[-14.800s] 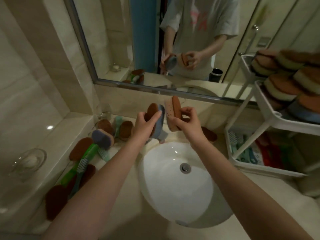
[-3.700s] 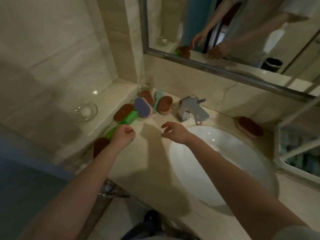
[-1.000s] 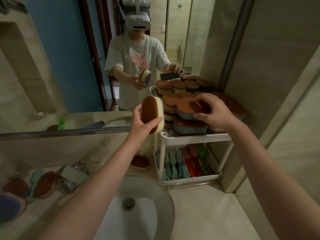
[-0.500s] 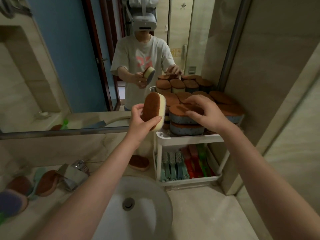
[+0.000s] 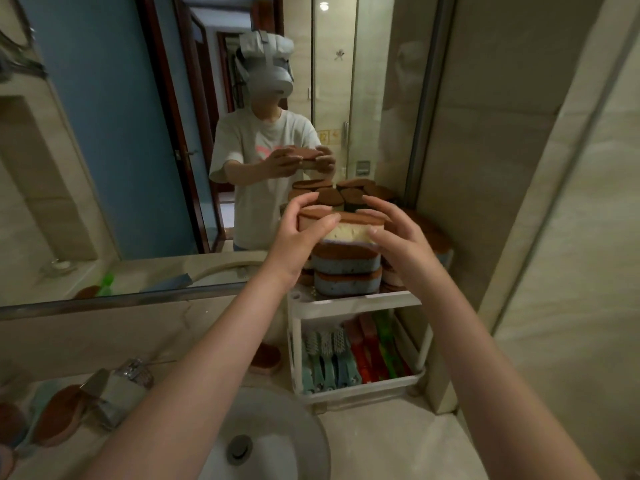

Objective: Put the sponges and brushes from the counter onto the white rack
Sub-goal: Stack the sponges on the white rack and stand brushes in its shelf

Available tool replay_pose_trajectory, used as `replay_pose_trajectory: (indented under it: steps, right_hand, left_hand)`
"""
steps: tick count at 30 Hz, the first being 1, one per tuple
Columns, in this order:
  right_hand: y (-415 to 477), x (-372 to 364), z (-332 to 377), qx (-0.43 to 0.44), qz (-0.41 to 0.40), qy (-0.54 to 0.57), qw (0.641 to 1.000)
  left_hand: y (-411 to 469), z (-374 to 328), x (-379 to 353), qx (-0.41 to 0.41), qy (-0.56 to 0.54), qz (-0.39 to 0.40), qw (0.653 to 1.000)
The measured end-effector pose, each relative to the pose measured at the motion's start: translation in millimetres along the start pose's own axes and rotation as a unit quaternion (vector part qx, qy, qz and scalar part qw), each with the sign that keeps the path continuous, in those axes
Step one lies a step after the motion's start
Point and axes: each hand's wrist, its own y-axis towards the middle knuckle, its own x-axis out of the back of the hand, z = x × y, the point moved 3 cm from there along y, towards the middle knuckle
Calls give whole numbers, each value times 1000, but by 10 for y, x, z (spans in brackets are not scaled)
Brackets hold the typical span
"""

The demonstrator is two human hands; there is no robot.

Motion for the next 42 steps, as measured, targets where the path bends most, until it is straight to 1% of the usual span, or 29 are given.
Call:
replay_pose_trajectory:
  steps: [4,7,9,11,13,15,17,19,21,24,26,29,32,35,37,40,42]
  right_hand:
    - [-97,217,-40,-14,-76,43,996]
    - [-115,379,-64,-26,-104,56,993]
    - [-82,487,-61,-27,-136,47,989]
    - [-27,605,-64,-25,-195,12,980]
    - [18,714,-89,-30,-270,-34,962]
    - [36,803,-113,-43,-342,-93,934]
    - [62,862,-141,-48,-377,-161,911]
    - [136,903,-180,-56,-385,-240,890]
    - [247,915,-215,-55,-375,-308,873]
    - [418,885,-215,-28,-352,-398,847]
    - [527,869,-205,-47,-327,-443,834]
    - [647,879,-272,-129,-277,-451,838]
    - [667,879,-335,-154,-249,-457,840]
    - [636,886,-321,-148,-240,-463,840]
    - [587,875,-300,-127,-243,-477,835]
    - [468,815,-257,-59,-261,-499,824]
    - [387,745,-201,-38,-265,-493,828]
  left_hand:
    - [144,43,-271,16,-49,8,999]
    - [294,69,-479,18,-78,36,996]
    - [402,72,-621,26,-63,47,997]
    - [504,69,-727,32,16,37,999]
    - [617,108,-765,12,132,26,991]
    - [703,184,-774,-21,269,59,961]
    - [744,302,-785,-24,370,117,921]
    - [755,403,-793,-7,423,154,893]
    - [763,453,-814,3,453,166,876]
    - [786,485,-828,7,488,172,856]
    - [802,489,-816,9,485,172,858]
    - [796,479,-819,10,477,175,861]
    - [793,475,-818,14,478,176,860]
    - [798,446,-820,24,466,180,866]
    - [792,400,-830,33,459,177,870]
    - [794,305,-814,42,424,158,891]
    - [785,237,-765,35,398,133,907]
